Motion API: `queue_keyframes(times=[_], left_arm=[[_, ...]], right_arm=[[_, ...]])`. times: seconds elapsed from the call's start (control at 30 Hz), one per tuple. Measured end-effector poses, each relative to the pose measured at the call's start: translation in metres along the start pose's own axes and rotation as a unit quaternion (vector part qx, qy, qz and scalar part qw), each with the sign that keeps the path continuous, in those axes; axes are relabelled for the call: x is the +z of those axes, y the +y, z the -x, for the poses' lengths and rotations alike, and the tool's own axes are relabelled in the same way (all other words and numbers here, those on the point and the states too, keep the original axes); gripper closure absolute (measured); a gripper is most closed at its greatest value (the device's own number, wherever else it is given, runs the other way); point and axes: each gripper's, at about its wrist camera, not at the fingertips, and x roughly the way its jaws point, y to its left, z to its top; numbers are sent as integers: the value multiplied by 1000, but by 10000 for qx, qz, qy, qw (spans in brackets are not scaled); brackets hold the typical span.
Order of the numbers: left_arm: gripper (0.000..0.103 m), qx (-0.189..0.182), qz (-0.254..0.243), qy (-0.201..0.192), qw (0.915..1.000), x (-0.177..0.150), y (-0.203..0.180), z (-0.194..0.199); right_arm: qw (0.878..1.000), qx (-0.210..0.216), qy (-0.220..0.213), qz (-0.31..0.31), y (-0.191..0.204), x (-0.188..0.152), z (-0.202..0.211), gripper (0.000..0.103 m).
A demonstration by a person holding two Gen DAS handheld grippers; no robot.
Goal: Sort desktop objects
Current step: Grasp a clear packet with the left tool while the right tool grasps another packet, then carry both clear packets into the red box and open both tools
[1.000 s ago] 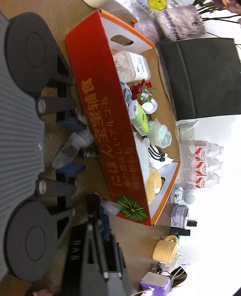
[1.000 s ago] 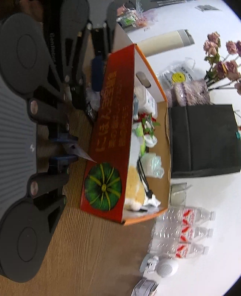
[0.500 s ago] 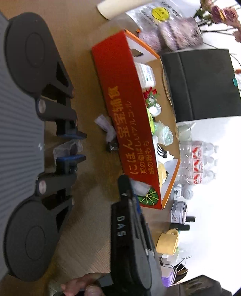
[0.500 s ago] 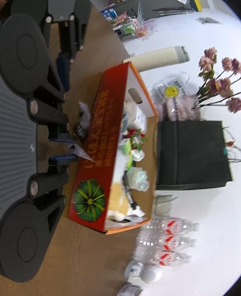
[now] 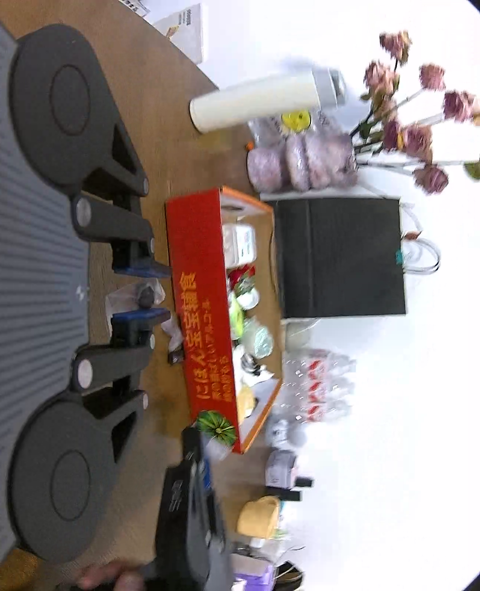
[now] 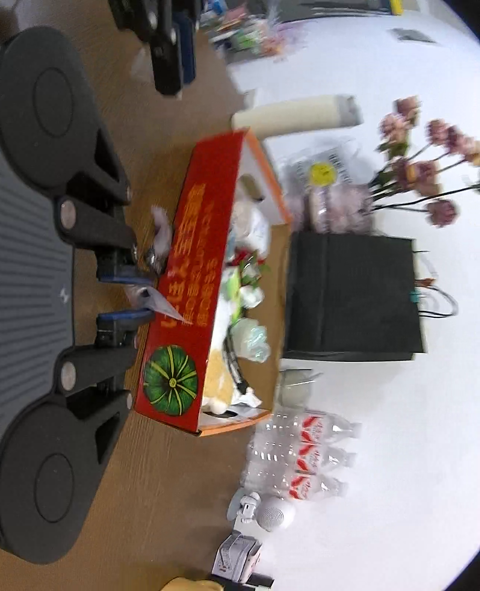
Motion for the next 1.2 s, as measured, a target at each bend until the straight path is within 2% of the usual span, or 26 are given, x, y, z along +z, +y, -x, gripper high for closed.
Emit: queue_keyframes(times=[0.1, 0.27, 0.37, 0.47, 0.67, 0.83, 0.93, 1.07, 1.2], left_arm=[[85, -5, 129, 32, 9999, -5, 0, 9], [85, -80, 32, -356, 9993, -8, -3, 39], [85, -85, 52, -392, 9992, -12, -3, 49], [85, -247, 324, -449, 9982, -16, 5, 59], [85, -185, 228, -479, 9984, -22, 3, 72], [85, 54, 324, -934, 9951, -9, 5, 87], [85, 98, 414, -1048, 9936, 5, 9, 78], [85, 163, 547, -1075, 9926, 28, 21, 43], [85, 221, 611, -973, 9931, 55, 35, -7]], right_arm=[[9999, 50, -26, -86, 13, -9, 26, 90], [9986, 106, -329, -389, 28, -20, 72, 90], [9978, 66, -530, -383, 35, -23, 90, 89], [9984, -13, -485, -296, 43, -23, 99, 89], [9980, 69, -589, -233, 56, -34, 106, 89], [9953, 50, -935, -240, 55, -27, 112, 89], [9936, 62, -1081, -319, 47, -13, 104, 89], [9925, 88, -1178, -313, 34, 19, 75, 87], [9940, 214, -990, -422, 13, 60, 25, 87]])
